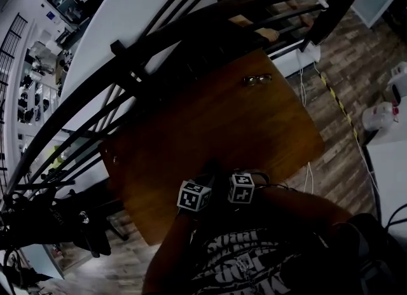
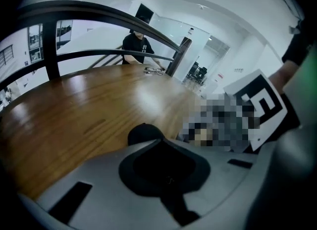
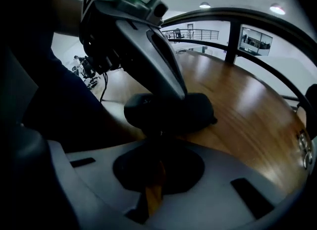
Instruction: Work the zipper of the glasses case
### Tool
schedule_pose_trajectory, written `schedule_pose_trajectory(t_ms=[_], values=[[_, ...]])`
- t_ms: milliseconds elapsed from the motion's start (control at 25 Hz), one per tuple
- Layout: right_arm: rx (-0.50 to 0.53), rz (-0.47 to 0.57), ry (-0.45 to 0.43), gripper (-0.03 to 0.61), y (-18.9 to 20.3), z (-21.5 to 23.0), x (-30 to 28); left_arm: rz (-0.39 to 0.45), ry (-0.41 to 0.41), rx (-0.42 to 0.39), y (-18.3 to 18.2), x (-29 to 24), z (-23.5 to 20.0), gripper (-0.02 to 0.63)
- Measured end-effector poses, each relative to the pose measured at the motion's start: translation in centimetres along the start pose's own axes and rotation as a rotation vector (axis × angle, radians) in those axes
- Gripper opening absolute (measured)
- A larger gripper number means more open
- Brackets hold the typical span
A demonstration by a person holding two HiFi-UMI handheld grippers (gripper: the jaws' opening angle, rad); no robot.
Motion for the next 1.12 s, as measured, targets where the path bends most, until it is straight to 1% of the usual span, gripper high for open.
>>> schedule_pose_trajectory(t_ms=[120,240,280,360,480,760,920,1000,1120], values=[[-0.006,0.01,0.03,-0.002,0.2,0.2,0.2,0.008,0.019,-0.008,0.2,-0.3,0.0,0.006],[0.066,-0.003,0.073,-0.002,0.8,0.6,0.0,-0.019,0.016,-0.065,0.0,-0.4,0.4,0.006],[0.092,-0.011,0.091,-0.002,1.0,0.9,-0.1,-0.026,0.015,-0.071,-0.1,-0.5,0.5,0.006],[0.118,-0.017,0.133,-0.002,1.3,1.8,-0.1,-0.027,0.017,-0.059,-0.1,-0.6,0.5,0.006],[0.121,-0.015,0.186,-0.002,1.0,3.6,0.2,-0.021,0.011,-0.056,0.0,-0.6,0.6,0.006],[0.209,-0.025,0.201,-0.002,-0.2,6.6,-0.3,-0.026,0.026,-0.025,0.0,-0.8,0.6,0.006],[0.255,-0.032,0.164,-0.002,-1.5,7.3,-0.9,-0.019,0.017,-0.009,0.1,-0.6,0.6,0.006],[0.28,-0.033,0.159,0.0,-1.9,7.6,-1.1,-0.011,0.015,-0.002,0.0,-0.4,0.4,0.006],[0.277,-0.023,0.145,0.0,-1.9,7.7,-1.3,-0.001,0.016,0.015,0.0,-0.4,0.3,0.006]])
Point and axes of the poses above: the fingertips, and each gripper's own axes: x backward along the fingers, z to its right, y out of its underside, the point moved 9 cm from there along x, backward along the fingers, and after that the axes turned 2 degrees about z, right-handed, at the moved point
